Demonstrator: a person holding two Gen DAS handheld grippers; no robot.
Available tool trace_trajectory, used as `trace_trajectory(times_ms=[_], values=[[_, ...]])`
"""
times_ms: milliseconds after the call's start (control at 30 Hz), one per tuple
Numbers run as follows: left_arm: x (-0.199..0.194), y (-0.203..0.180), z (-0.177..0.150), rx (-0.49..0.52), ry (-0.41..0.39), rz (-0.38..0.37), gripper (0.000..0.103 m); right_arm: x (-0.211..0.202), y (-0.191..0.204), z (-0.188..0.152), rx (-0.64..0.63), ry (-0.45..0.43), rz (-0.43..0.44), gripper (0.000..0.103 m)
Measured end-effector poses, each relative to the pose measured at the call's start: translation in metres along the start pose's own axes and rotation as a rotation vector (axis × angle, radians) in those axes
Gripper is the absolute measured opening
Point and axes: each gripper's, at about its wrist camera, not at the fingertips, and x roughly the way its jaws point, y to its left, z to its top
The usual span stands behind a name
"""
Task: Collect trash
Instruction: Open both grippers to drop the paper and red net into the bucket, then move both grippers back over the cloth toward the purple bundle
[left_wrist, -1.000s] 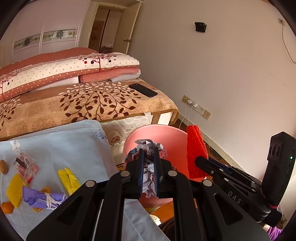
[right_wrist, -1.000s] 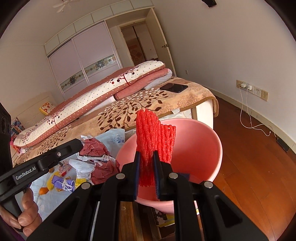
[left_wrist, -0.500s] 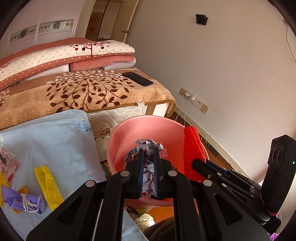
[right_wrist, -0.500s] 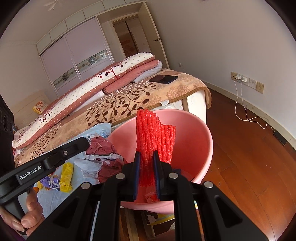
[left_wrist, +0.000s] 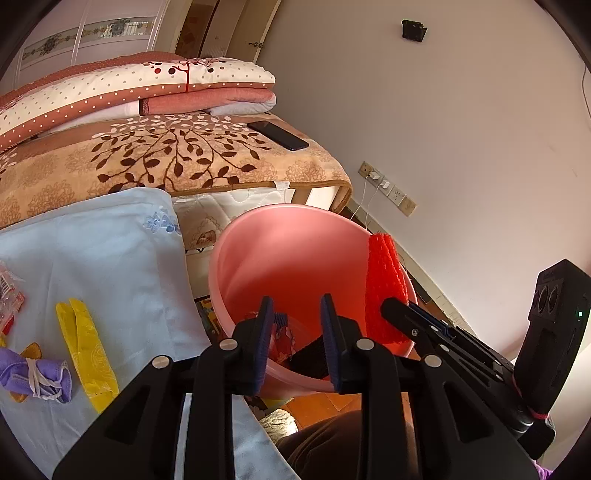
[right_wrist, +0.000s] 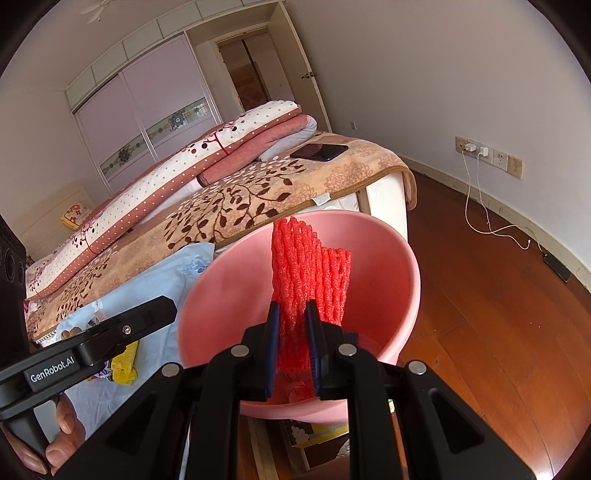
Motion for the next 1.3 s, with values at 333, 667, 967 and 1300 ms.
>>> trace_trajectory(times_ms=[333, 667, 967, 1300], values=[[-0.013, -0.003, -0.005, 0.018, -0.012, 0.011, 0.026, -0.01, 0.004, -0.002, -0.008, -0.015, -0.026, 0.034], [-0.037, -0.005, -0.014, 0.032, -0.041, 0.046, 0.026, -0.035, 0.022, -0.012, -0.02, -0.03, 0.007, 0.039], [-0.063, 0.008, -0.03, 0.024, -0.055, 0.105, 0.026, -0.048, 0.056, -0.035, -0.072, 0.002, 0.051, 0.04], [-0.097, 0.035, -0.052, 0.015, -0.097, 0.2, 0.026, -0.051, 0.098, -0.073, -0.125, 0.048, 0.084, 0.04]])
